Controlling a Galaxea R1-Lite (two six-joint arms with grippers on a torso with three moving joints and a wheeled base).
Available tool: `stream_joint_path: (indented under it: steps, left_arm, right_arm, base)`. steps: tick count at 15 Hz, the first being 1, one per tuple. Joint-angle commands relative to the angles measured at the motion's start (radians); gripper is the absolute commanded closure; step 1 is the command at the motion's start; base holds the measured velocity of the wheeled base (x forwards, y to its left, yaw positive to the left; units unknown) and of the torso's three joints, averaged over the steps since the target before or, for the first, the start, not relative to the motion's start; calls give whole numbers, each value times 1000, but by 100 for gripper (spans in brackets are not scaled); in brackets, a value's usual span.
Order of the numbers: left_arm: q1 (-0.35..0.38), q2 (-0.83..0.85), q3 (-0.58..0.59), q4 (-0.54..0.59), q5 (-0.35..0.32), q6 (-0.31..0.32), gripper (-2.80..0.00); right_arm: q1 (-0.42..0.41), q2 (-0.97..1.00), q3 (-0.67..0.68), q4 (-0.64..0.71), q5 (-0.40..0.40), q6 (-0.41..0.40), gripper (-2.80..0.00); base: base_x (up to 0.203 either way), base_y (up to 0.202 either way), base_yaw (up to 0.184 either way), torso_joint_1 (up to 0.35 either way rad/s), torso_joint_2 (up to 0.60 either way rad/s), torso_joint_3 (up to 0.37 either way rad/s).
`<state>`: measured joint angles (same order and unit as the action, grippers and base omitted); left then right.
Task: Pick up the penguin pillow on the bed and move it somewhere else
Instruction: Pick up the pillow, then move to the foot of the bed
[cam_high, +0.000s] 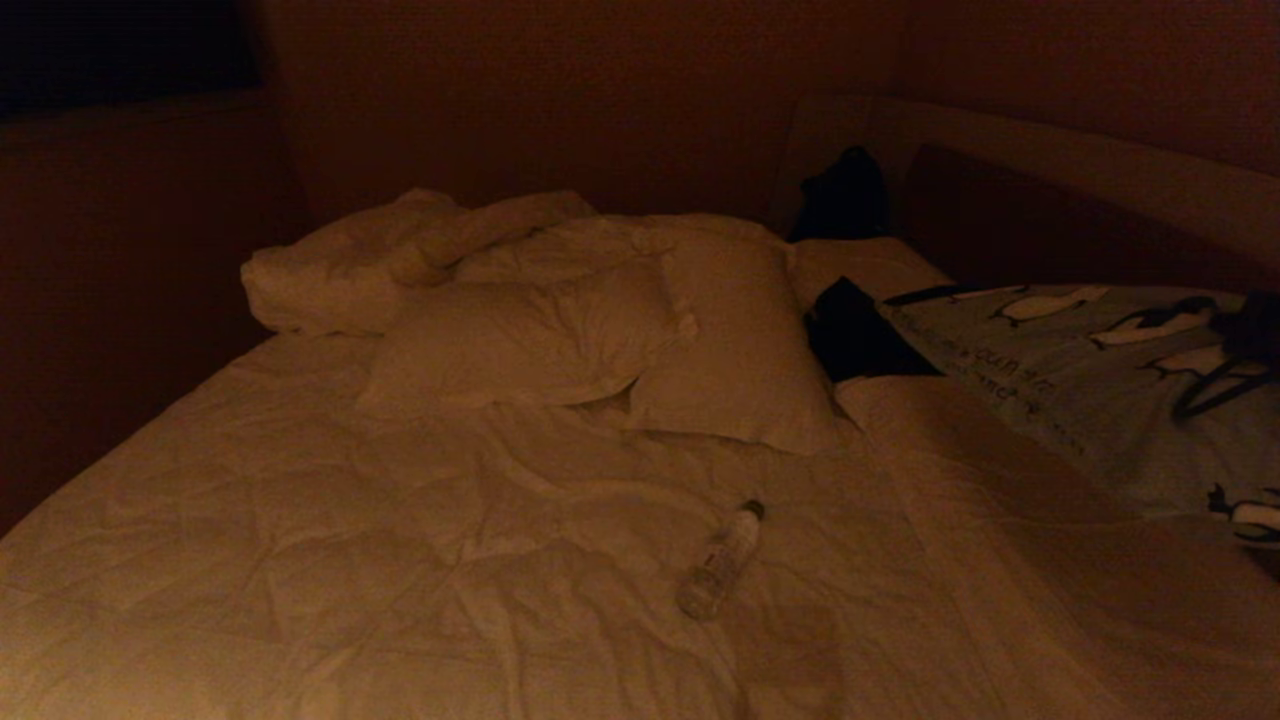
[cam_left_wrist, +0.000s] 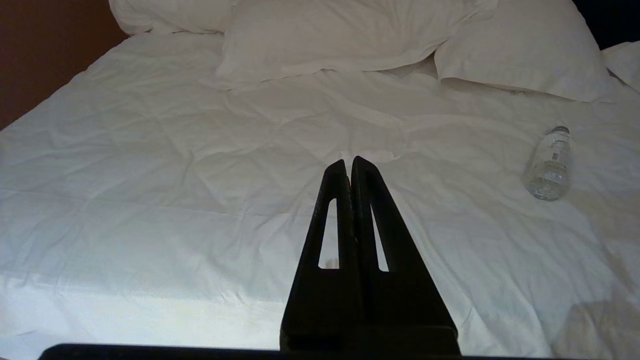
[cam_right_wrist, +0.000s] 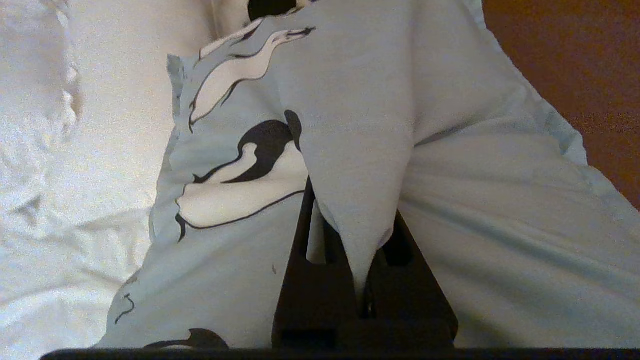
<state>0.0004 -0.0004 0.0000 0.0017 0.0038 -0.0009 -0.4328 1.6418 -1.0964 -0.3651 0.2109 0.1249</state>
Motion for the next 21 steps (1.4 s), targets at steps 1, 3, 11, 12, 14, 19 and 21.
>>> stream_joint_path:
  steps: [1,3,11,12,14,19,21]
  left_arm:
    - [1,0,0,0,1,-1,0]
    - [0,0,0,0,1,0,0]
    - [1,0,0,0,-1,4,0]
    - [1,0,0,0,-1,4,0]
    - [1,0,0,0,-1,4,0]
    - [1,0,0,0,-1,4,0]
    - [1,-1,0,0,-1,4,0]
  right_arm:
    - [0,-36,-3,-3,1,14,0]
    - [0,-66,-4,-3,-1,36,0]
    - [-1,-77,-2,-3,1,39,0]
    - [-1,-77,-3,-3,2,38,0]
    - [-1,-76,-7,-3,3,38,0]
    - [-1,-74,-5,-5,4,38,0]
    - [0,-73,-3,-5,4,38,0]
  base:
    - [0,0,0,0,0,0]
    - [0,0,0,0,0,0]
    - [0,0,0,0,0,0]
    - [0,0,0,0,0,0]
    - [0,0,0,0,0,0]
    - [0,0,0,0,0,0]
    - [1,122,-12,1,4,3]
